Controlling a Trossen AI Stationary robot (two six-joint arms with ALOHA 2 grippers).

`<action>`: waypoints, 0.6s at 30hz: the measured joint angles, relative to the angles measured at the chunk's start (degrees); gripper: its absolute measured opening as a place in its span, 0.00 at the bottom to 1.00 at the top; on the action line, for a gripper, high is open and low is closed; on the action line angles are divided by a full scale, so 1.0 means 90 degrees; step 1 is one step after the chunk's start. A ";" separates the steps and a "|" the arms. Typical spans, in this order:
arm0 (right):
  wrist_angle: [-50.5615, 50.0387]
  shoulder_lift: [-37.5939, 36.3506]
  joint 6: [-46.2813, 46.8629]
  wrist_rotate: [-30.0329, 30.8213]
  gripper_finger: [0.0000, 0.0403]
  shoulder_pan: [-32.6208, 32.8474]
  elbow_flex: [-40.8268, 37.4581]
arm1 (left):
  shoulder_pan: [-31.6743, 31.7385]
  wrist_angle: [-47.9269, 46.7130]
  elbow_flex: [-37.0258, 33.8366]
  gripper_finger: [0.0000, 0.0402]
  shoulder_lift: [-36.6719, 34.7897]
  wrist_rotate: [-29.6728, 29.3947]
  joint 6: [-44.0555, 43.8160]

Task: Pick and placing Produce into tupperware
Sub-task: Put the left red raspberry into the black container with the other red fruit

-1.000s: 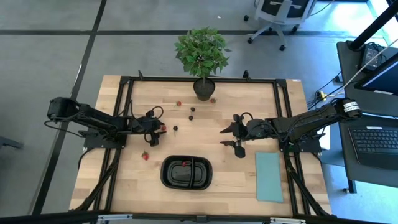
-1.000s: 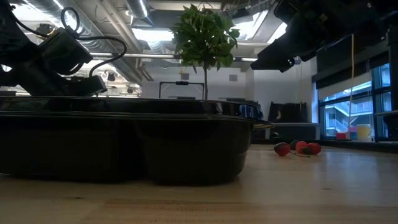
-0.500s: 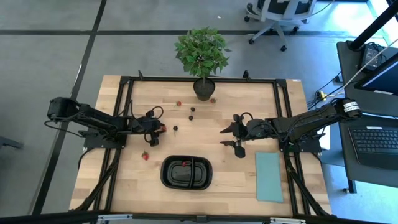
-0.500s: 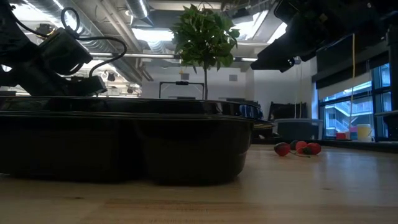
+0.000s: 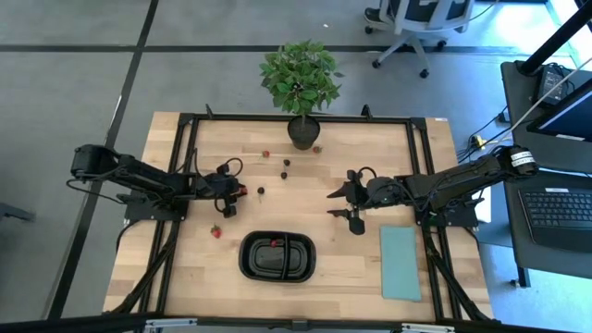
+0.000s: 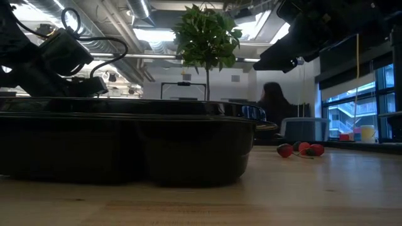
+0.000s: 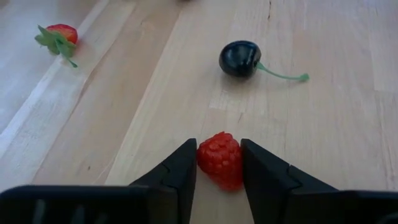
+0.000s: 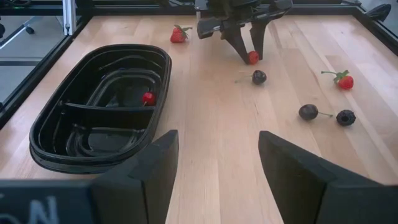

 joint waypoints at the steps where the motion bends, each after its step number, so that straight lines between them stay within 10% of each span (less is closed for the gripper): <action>1: 0.0000 0.0000 0.0000 0.0000 0.55 0.0002 0.0000 | 0.0004 0.0034 -0.0003 0.27 -0.0005 0.0004 0.0001; 18: 0.0022 0.0000 0.0013 0.0000 0.55 0.0000 0.0000 | -0.0166 0.0569 0.0824 0.25 -0.0263 0.2286 -0.0019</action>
